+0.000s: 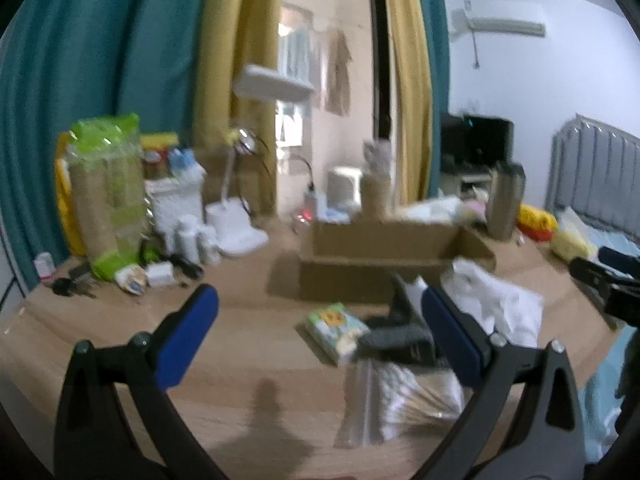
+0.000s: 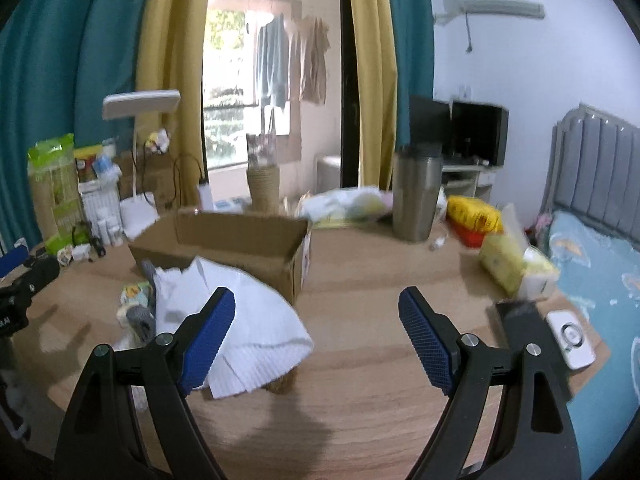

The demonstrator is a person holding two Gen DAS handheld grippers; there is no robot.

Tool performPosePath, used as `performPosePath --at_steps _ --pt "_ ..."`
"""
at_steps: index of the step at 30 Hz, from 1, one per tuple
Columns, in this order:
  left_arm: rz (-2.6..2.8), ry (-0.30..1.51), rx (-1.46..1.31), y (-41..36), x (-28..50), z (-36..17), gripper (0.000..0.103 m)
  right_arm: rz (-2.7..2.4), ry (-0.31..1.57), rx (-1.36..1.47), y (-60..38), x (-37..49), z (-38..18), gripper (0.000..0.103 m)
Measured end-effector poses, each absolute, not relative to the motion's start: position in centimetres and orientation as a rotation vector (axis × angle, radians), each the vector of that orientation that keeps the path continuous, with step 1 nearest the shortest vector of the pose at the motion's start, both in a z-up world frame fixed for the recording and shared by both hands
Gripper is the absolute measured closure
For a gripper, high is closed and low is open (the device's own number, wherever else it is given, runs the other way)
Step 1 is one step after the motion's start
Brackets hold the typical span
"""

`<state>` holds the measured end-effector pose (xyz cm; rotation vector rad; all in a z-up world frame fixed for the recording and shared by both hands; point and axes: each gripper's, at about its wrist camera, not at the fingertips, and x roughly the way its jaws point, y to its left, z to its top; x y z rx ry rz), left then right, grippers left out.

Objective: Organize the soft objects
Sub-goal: 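Grasp the white towel with the right tool while the left tool grasps the cotton swab bag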

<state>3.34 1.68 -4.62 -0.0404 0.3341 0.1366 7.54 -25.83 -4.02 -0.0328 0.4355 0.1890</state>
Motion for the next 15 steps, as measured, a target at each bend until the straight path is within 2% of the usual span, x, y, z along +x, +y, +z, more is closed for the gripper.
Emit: performPosePath --at_steps 15 --pt "-0.109 0.633 -0.019 -3.0 6.9 -10.7 0.001 0.313 0.577 0.076 -24.2 12.3 -8.4 0.016"
